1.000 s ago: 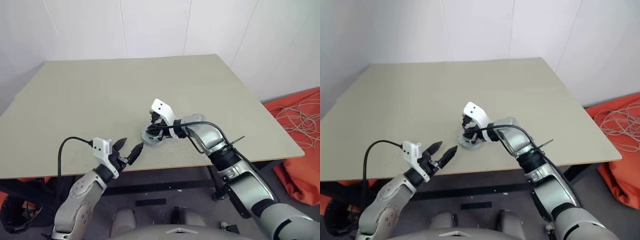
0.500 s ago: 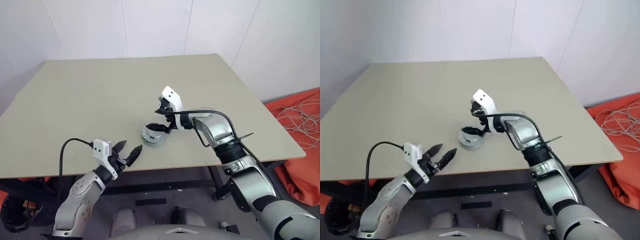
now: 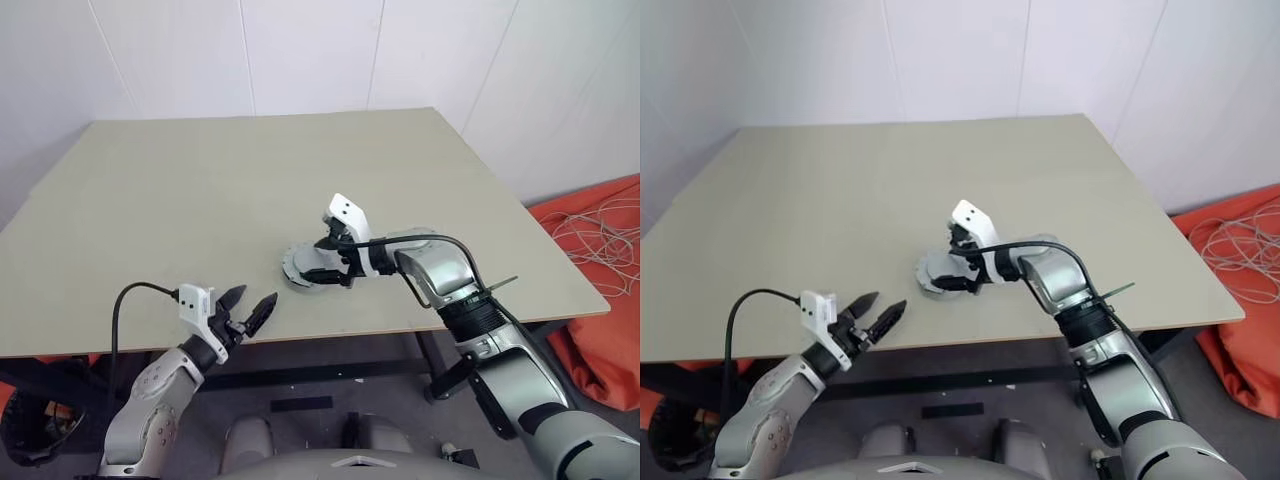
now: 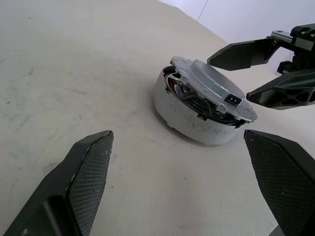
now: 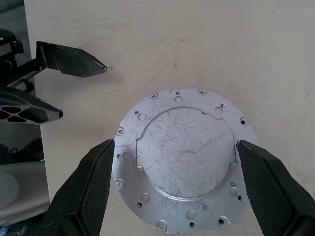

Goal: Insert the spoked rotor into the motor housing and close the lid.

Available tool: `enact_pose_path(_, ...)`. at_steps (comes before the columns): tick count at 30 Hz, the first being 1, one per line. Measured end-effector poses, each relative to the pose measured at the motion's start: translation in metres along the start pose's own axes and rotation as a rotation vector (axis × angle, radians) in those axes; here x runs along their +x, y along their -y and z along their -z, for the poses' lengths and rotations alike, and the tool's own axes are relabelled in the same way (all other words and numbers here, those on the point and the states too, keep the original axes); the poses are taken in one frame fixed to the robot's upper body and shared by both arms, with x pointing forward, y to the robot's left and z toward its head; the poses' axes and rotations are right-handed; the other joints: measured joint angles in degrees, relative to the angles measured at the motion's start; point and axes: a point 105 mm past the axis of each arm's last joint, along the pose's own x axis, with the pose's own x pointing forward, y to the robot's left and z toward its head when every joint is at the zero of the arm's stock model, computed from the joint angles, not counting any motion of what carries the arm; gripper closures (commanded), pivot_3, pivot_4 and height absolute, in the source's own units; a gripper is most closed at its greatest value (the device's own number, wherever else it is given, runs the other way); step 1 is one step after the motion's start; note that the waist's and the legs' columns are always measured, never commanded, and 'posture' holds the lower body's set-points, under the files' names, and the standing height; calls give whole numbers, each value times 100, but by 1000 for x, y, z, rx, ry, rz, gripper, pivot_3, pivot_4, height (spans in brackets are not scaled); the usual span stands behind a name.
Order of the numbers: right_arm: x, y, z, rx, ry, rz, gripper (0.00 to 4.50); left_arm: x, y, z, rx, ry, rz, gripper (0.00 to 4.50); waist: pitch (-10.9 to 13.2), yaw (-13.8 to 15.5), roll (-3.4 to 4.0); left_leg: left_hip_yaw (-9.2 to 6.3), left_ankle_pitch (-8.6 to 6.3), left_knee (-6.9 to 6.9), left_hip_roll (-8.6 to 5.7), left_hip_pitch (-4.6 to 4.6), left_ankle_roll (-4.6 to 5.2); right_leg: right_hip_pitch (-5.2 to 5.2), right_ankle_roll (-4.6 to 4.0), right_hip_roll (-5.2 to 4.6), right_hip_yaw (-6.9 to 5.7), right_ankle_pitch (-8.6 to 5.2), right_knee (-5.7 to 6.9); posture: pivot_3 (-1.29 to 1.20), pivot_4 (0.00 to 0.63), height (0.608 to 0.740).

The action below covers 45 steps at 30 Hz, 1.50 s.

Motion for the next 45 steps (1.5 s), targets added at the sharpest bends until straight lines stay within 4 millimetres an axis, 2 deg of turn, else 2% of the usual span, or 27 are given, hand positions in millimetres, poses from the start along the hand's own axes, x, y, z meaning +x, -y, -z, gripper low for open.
enact_pose_path(9,11,-4,-2,2,15,1,30,-2,9,-9,21,23,5,0,0,-3,0,0,0,-1,0,0,0,0,0,0,0,0,0,0,0,740)
enact_pose_path(21,12,3,10,20,-8,26,30,-3,11,-10,18,9,-5,0,0,-4,0,0,0,0,0,0,0,0,0,0,0,0,-1,0,0,740)
enact_pose_path(25,12,4,10,18,-6,28,1319,-3,11,-10,16,5,-10,0,0,-4,0,0,0,0,0,0,0,0,0,0,0,0,0,0,0,740)
enact_pose_path(45,11,6,10,35,11,43,1374,0,15,-14,21,9,7,0,0,-1,0,0,0,-1,0,-3,1,-1,0,0,0,0,-3,0,0,740)
